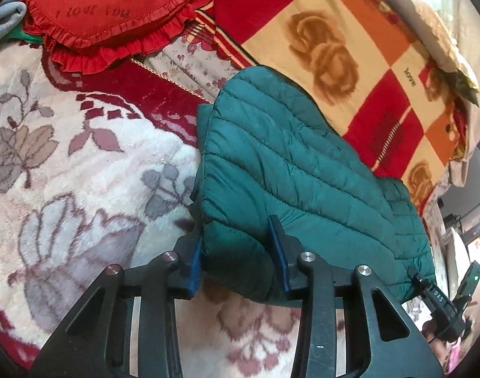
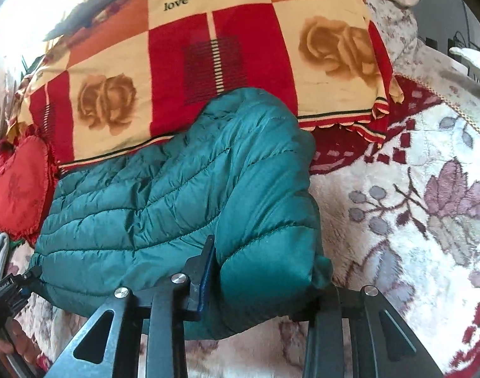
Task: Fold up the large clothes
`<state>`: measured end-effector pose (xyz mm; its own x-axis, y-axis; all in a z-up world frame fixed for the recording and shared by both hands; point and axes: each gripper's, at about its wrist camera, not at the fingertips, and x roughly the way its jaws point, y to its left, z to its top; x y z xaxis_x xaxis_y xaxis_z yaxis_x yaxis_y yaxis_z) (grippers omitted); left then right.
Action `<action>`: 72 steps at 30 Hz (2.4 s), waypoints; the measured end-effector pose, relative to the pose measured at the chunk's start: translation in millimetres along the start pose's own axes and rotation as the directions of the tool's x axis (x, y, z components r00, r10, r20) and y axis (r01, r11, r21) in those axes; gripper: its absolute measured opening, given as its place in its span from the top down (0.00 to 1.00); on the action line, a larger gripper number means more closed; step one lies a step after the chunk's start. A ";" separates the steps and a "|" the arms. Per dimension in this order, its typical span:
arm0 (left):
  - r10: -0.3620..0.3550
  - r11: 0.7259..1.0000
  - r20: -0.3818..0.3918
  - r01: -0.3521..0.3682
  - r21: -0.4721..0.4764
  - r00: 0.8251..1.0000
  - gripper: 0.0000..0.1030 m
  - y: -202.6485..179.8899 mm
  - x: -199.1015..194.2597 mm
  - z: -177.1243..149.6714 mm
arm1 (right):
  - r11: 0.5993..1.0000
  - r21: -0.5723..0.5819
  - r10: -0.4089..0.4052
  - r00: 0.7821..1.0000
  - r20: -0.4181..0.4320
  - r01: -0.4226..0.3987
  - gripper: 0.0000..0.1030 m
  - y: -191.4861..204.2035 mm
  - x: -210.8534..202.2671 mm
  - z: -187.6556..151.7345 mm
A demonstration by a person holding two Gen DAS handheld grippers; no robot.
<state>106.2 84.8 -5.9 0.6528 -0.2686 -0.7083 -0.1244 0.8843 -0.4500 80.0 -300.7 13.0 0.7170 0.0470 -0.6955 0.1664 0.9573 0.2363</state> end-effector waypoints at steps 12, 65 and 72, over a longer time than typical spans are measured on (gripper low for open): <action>0.003 0.996 -0.011 -0.002 0.092 1.000 0.66 15.0 -63.4 -52.3 | 0.999 -0.009 0.040 0.999 -0.015 -0.041 0.68 -1.3 -61.5 -49.3; 0.109 0.908 0.204 -0.181 0.378 0.973 0.30 -83.5 -91.6 -98.0 | 0.969 -0.241 -0.019 0.990 0.143 0.053 0.06 109.8 -123.0 -85.5; 0.119 0.895 0.215 -0.199 0.400 0.969 0.30 -88.6 -86.4 -98.8 | 0.974 -0.223 -0.016 0.991 0.132 0.045 0.05 104.3 -118.0 -83.8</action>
<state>-13.0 -8.1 41.4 0.7783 -0.0729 -0.6236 0.0580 0.9973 -0.0441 -43.9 -182.5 62.8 0.7973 -0.0060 -0.6035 0.0436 0.9979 0.0476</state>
